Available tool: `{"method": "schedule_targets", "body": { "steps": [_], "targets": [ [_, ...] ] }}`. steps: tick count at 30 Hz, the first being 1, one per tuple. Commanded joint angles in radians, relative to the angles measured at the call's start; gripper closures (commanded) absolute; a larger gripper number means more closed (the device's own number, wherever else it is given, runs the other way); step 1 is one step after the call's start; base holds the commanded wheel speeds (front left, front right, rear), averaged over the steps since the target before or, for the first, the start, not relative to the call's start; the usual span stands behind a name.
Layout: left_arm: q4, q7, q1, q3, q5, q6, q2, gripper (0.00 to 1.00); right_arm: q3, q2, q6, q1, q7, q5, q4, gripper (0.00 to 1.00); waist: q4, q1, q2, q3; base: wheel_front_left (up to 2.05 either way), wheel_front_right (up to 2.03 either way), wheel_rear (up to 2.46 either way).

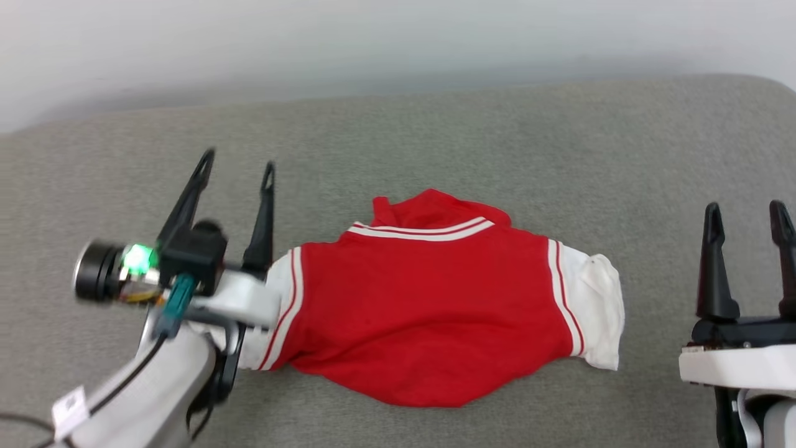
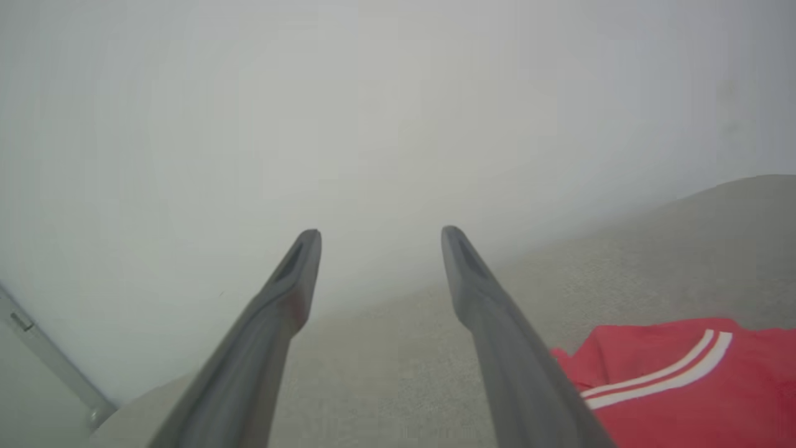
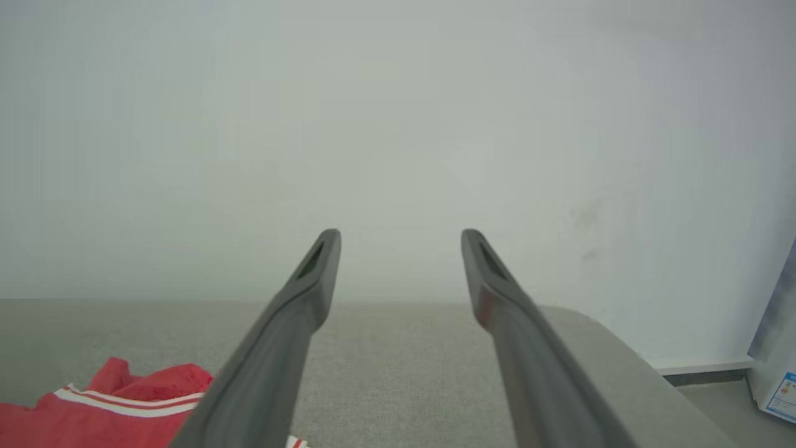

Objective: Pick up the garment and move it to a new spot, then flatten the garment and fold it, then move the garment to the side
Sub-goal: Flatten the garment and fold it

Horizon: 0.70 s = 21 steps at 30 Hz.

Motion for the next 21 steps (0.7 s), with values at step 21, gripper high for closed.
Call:
{"method": "schedule_targets", "body": {
  "steps": [21],
  "targets": [
    [-0.157,-0.003,0.518,0.337,0.115,0.068,-0.110,0.00,0.521,-0.532,0.000,-0.287,0.654,0.251,0.231,0.00,0.112,0.0001,0.0000,-0.038,0.00,0.00,0.00]
  ]
}}
